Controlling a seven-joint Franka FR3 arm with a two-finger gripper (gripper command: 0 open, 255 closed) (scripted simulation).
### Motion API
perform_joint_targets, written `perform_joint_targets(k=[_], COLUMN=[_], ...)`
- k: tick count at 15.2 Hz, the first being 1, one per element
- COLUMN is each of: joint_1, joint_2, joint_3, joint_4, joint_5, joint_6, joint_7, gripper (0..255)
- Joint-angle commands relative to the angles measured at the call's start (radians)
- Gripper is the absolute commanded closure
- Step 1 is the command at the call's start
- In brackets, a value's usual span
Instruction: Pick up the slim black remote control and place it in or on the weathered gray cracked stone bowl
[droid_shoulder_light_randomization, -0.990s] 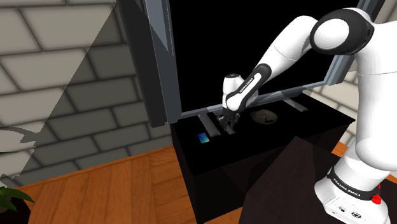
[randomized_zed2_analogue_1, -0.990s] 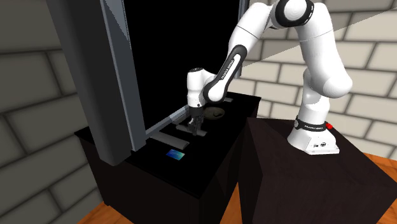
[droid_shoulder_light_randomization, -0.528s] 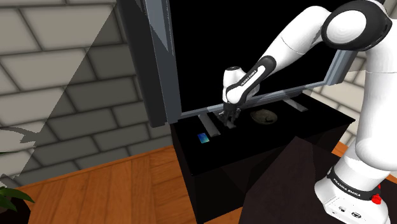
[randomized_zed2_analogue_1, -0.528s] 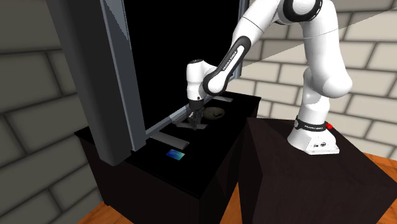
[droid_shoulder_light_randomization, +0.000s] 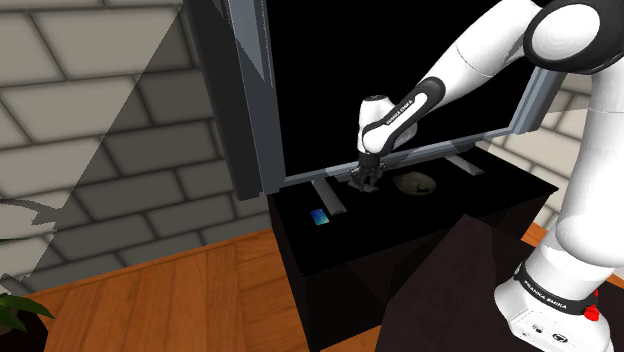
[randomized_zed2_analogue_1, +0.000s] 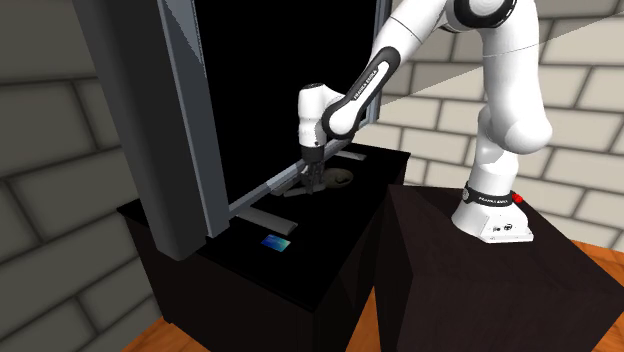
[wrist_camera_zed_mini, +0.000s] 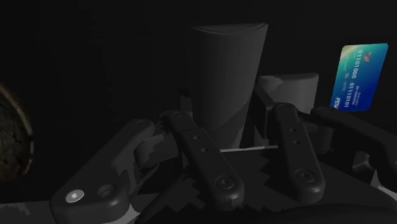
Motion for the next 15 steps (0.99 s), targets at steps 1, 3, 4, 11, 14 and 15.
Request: perform_joint_targets(k=[1,3,4,11,14,15], joint_1=[-0.032,-0.066,-0.083,-0.203,-0.255,-0.273], joint_2=[-0.015,-0.028,-0.033,-0.047,-0.042,-0.039], joint_3=[-0.012,-0.026,-0.034,-0.087,-0.110,-0.117], joint_4=[-0.022,-0.045,-0.055,-0.092,-0.091,-0.088], joint_5=[0.007,0.013,0.016,0.038,0.049,0.052], joint_6=[0.009,0.021,0.026,0.053,0.058,0.059], joint_7=[-0.049,-0.101,-0.128,-0.317,-0.400,-0.428], gripper=[255,255,255,255,255,255])
